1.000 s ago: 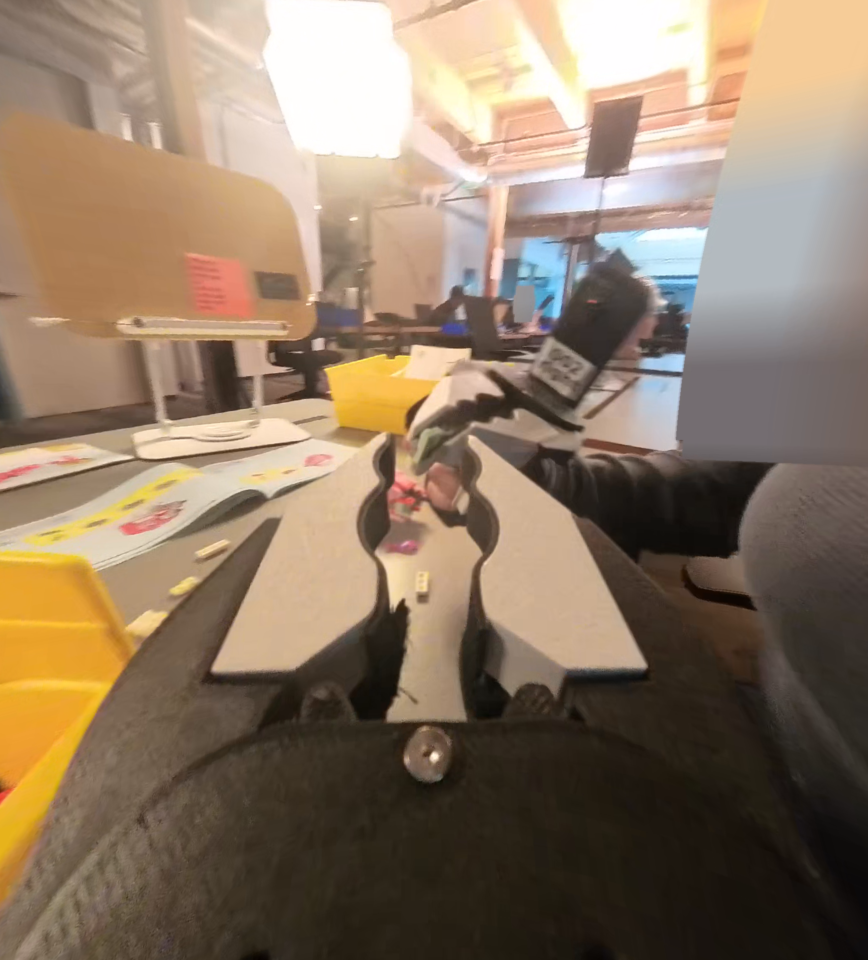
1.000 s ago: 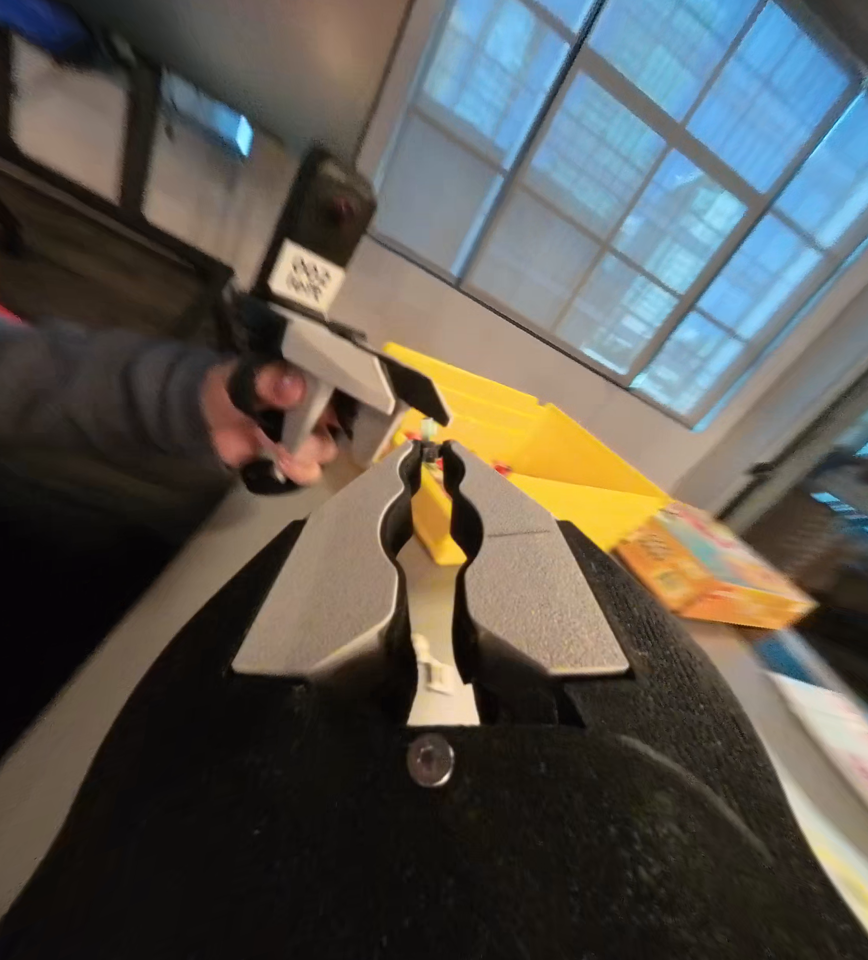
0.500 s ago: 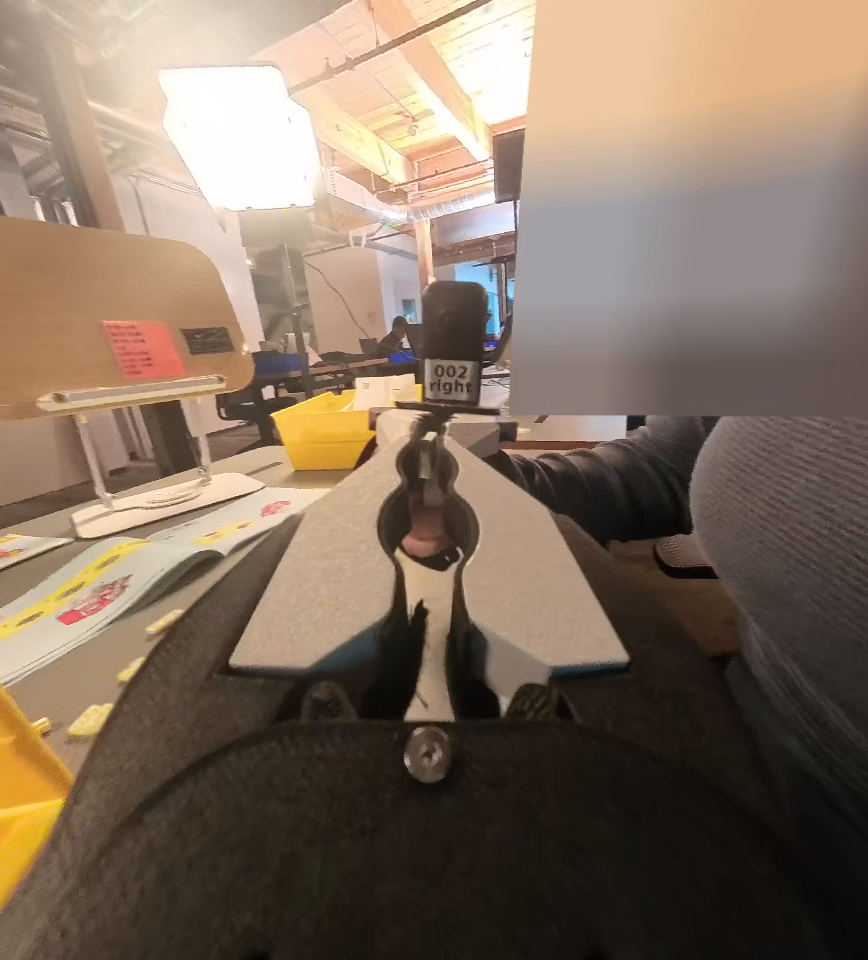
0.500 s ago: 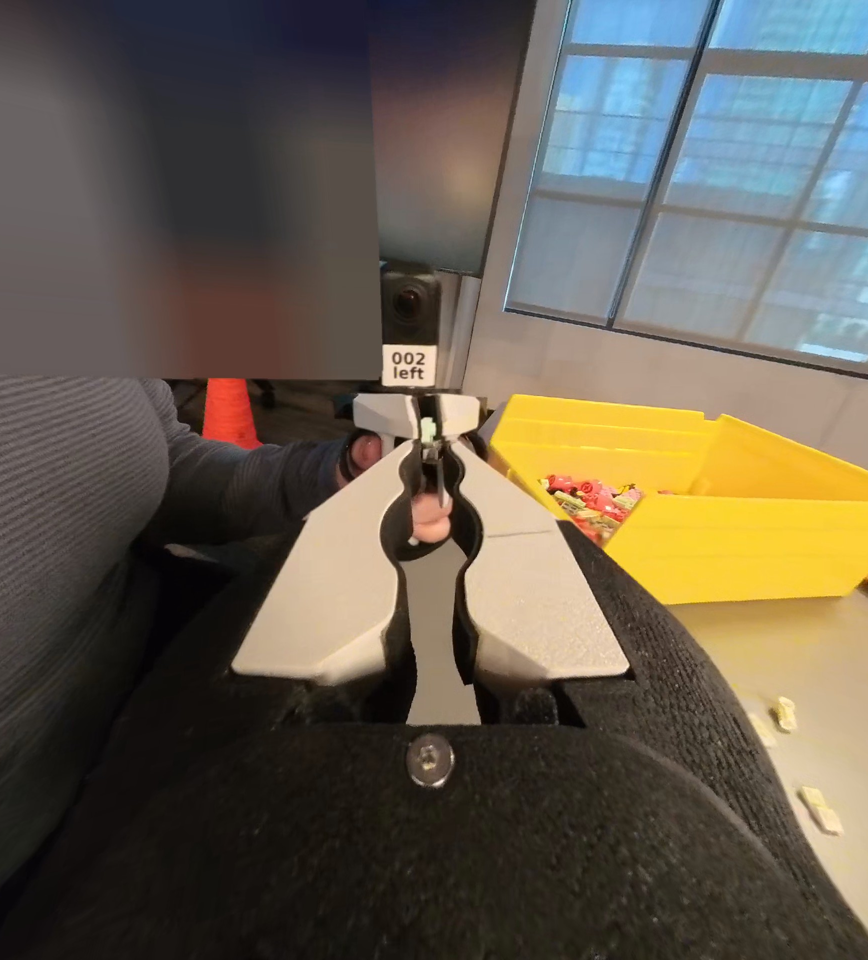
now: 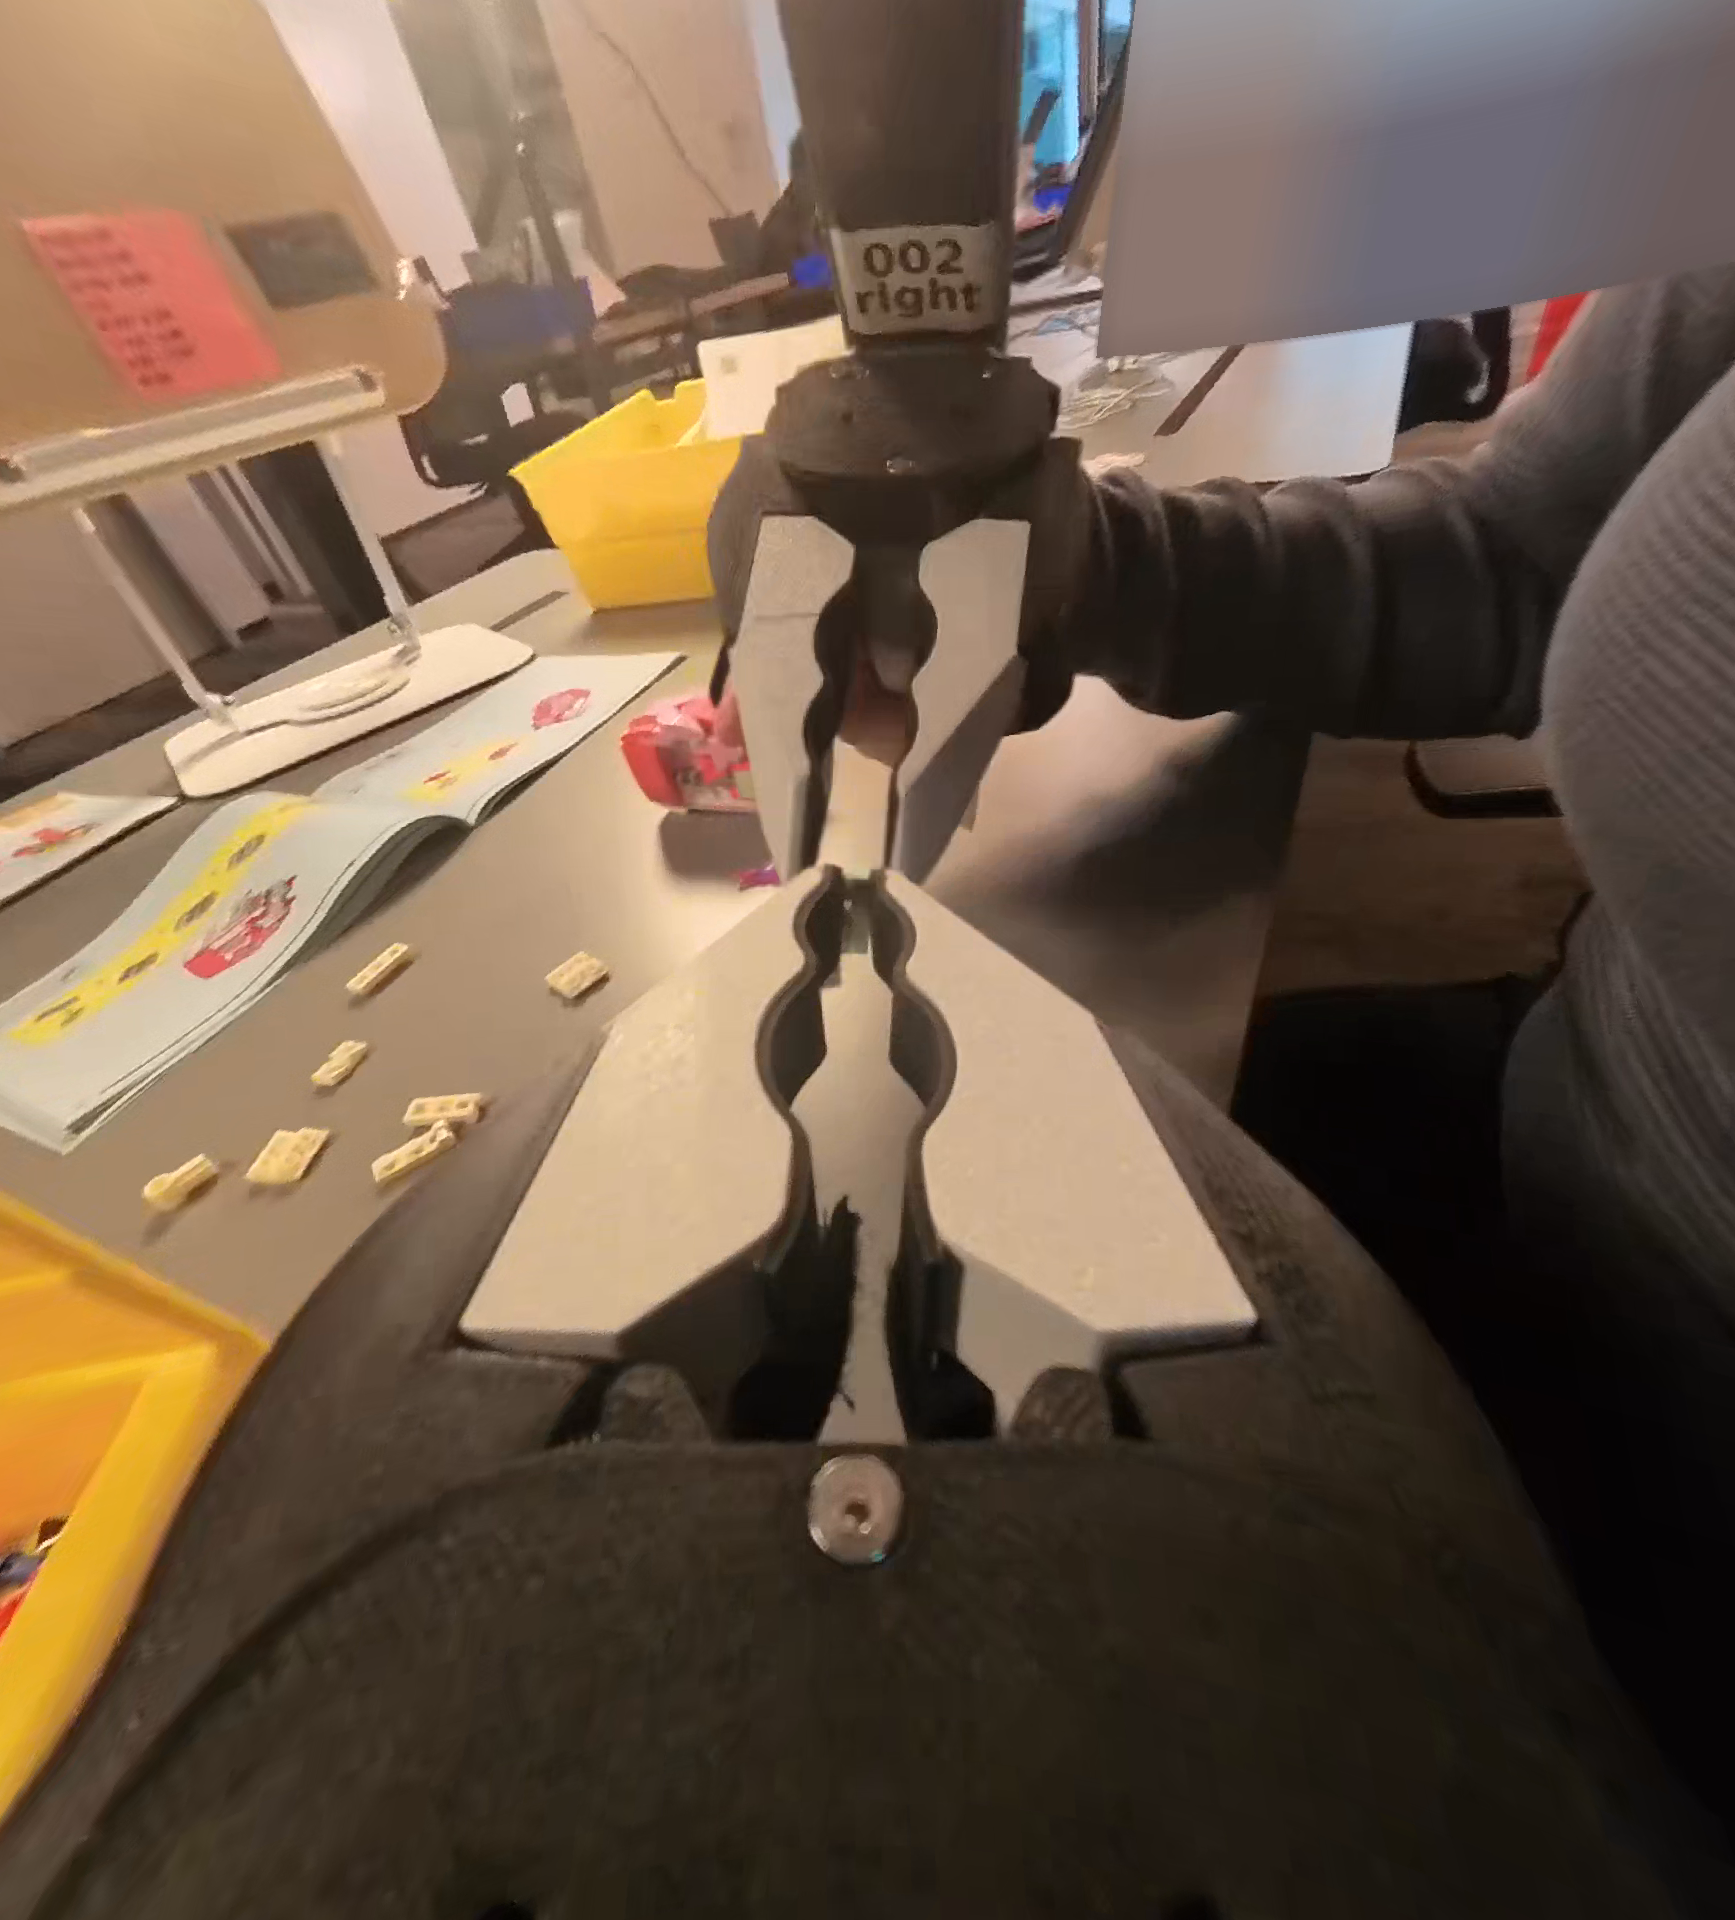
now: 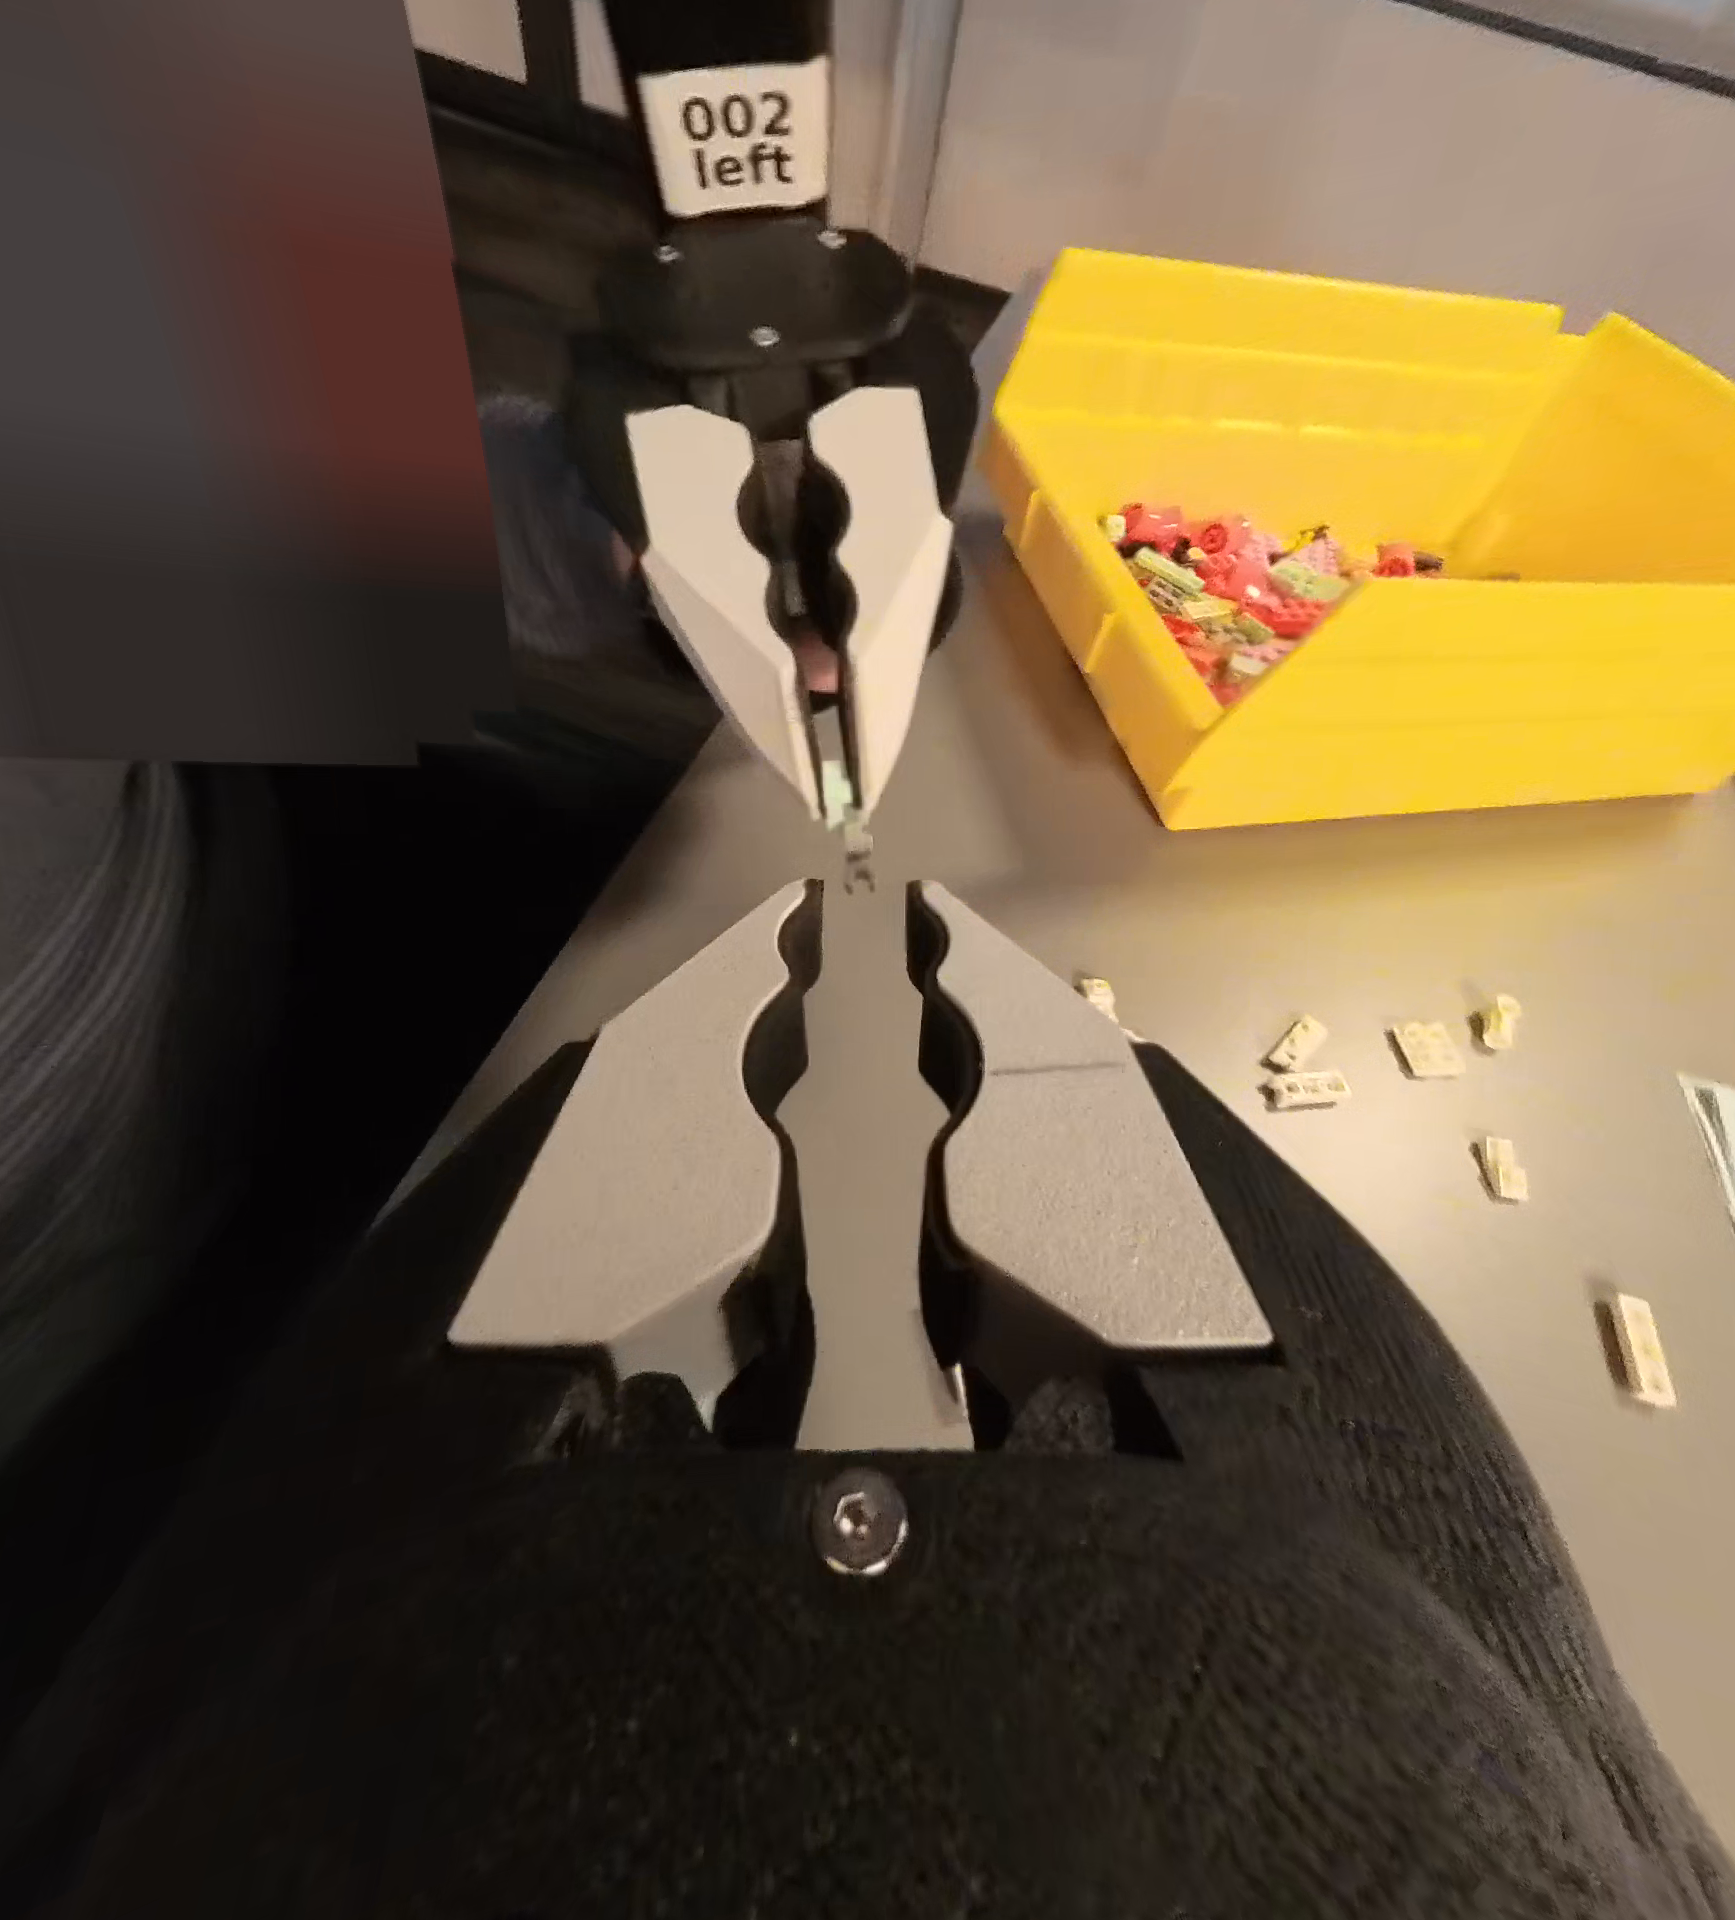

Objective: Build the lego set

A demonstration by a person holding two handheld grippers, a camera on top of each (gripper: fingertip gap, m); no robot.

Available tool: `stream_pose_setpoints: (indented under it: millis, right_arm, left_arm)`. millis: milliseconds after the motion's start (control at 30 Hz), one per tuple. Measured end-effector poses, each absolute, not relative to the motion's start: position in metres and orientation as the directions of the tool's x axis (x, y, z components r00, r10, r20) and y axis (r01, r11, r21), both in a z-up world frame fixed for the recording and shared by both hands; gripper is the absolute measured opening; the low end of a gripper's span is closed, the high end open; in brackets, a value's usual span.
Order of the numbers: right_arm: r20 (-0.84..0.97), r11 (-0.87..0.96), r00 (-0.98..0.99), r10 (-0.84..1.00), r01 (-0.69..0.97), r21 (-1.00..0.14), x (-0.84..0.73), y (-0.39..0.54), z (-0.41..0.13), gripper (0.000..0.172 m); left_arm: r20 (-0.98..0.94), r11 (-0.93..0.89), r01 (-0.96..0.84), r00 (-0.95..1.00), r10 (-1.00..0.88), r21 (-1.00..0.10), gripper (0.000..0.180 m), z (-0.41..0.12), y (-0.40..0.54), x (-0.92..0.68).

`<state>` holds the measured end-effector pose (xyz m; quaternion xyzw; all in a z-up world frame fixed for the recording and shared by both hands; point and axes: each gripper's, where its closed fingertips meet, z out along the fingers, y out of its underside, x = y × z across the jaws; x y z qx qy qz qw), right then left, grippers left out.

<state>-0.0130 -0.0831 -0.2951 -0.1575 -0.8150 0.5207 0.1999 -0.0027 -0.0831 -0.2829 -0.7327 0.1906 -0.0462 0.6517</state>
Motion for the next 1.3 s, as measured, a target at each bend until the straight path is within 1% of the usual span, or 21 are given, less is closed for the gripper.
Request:
stream_pose_setpoints:
  millis: [100, 167, 300, 333, 367, 433, 467, 533, 633, 700, 767, 867, 967, 1033, 1067, 1100, 1133, 1200, 1233, 1300]
  right_arm:
    - [0.182, 0.429, -0.883, 0.432, 0.024, -0.903, -0.008, -0.088, -0.295, 0.011]
    - [0.199, 0.425, -0.883, 0.424, 0.0, -0.905, -0.007, -0.089, -0.292, 0.005]
    - [0.272, 0.427, -0.869, 0.414, -0.078, -0.901, -0.006, -0.089, -0.285, 0.004]
    - [0.297, 0.428, -0.863, 0.409, -0.106, -0.898, -0.006, -0.089, -0.282, 0.004]
    - [0.322, 0.424, -0.857, 0.402, -0.137, -0.895, -0.005, -0.09, -0.279, 0.004]
    - [0.37, 0.411, -0.844, 0.388, -0.201, -0.889, -0.001, -0.091, -0.273, 0.004]
    - [0.388, 0.404, -0.839, 0.381, -0.226, -0.886, 0.0, -0.091, -0.27, 0.004]
    - [0.409, 0.391, -0.834, 0.37, -0.259, -0.883, 0.003, -0.092, -0.266, 0.004]
    - [0.412, 0.375, -0.838, 0.359, -0.274, -0.885, 0.006, -0.094, -0.264, 0.004]
    - [0.406, 0.375, -0.841, 0.358, -0.269, -0.887, 0.006, -0.094, -0.266, 0.004]
    - [0.404, 0.38, -0.842, 0.357, -0.263, -0.886, 0.005, -0.094, -0.267, 0.004]
    - [0.396, 0.383, -0.846, 0.357, -0.254, -0.888, 0.005, -0.094, -0.269, 0.004]
    - [0.383, 0.39, -0.847, 0.368, -0.233, -0.891, 0.003, -0.094, -0.272, 0.004]
    - [0.321, 0.379, -0.858, 0.402, -0.163, -0.911, 0.0, -0.091, -0.274, 0.005]
    - [0.268, 0.373, -0.859, 0.436, -0.098, -0.923, -0.002, -0.087, -0.276, 0.005]
    - [0.204, 0.366, -0.839, 0.505, -0.006, -0.931, -0.008, -0.077, -0.28, 0.006]
    - [0.141, 0.359, -0.778, 0.612, 0.115, -0.926, -0.019, -0.063, -0.286, 0.006]
    - [0.056, 0.357, -0.638, 0.768, 0.354, -0.864, -0.029, -0.034, -0.312, 0.009]
    - [0.037, 0.349, -0.579, 0.815, 0.438, -0.828, -0.03, -0.026, -0.325, 0.009]
    - [-0.001, 0.319, -0.518, 0.855, 0.527, -0.788, -0.028, -0.025, -0.343, 0.011]
  left_arm:
    - [-0.196, -0.056, -0.23, 0.914, -0.354, -0.971, 0.004, -0.282, -0.084, 0.001]
    - [-0.216, -0.042, -0.247, 0.907, -0.361, -0.968, 0.004, -0.28, -0.085, 0.005]
    - [-0.233, -0.004, -0.25, 0.911, -0.341, -0.968, 0.004, -0.274, -0.085, 0.005]
    - [-0.238, 0.004, -0.25, 0.915, -0.326, -0.968, 0.01, -0.273, -0.085, 0.004]
    - [-0.249, 0.006, -0.259, 0.919, -0.306, -0.966, 0.02, -0.273, -0.084, 0.002]
    - [-0.286, 0.019, -0.294, 0.908, -0.305, -0.955, 0.027, -0.274, -0.085, 0.004]
    - [-0.301, 0.032, -0.308, 0.898, -0.321, -0.951, 0.026, -0.273, -0.085, 0.008]
    - [-0.329, 0.057, -0.33, 0.882, -0.337, -0.942, 0.018, -0.272, -0.087, 0.013]
    - [-0.361, 0.068, -0.36, 0.873, -0.327, -0.931, 0.009, -0.272, -0.086, 0.014]
    - [-0.372, 0.084, -0.365, 0.871, -0.321, -0.927, 0.008, -0.27, -0.087, 0.014]
    - [-0.378, 0.108, -0.363, 0.875, -0.302, -0.926, 0.014, -0.266, -0.088, 0.013]
    - [-0.377, 0.092, -0.367, 0.873, -0.31, -0.926, 0.008, -0.269, -0.087, 0.013]
    - [-0.367, 0.057, -0.369, 0.875, -0.317, -0.928, 0.008, -0.272, -0.087, 0.011]
    - [-0.377, 0.031, -0.386, 0.875, -0.304, -0.922, 0.007, -0.275, -0.085, 0.008]
    - [-0.39, 0.014, -0.403, 0.876, -0.283, -0.915, 0.007, -0.277, -0.084, 0.005]
    - [-0.411, -0.01, -0.427, 0.876, -0.252, -0.904, 0.008, -0.28, -0.083, -0.001]
    - [-0.432, -0.033, -0.451, 0.871, -0.233, -0.892, 0.008, -0.283, -0.083, -0.006]
    - [-0.458, -0.065, -0.479, 0.865, -0.204, -0.875, 0.007, -0.289, -0.085, -0.014]
    - [-0.473, -0.073, -0.493, 0.86, -0.192, -0.867, 0.007, -0.292, -0.085, -0.017]
    - [-0.51, -0.084, -0.528, 0.843, -0.172, -0.845, 0.007, -0.296, -0.085, -0.022]
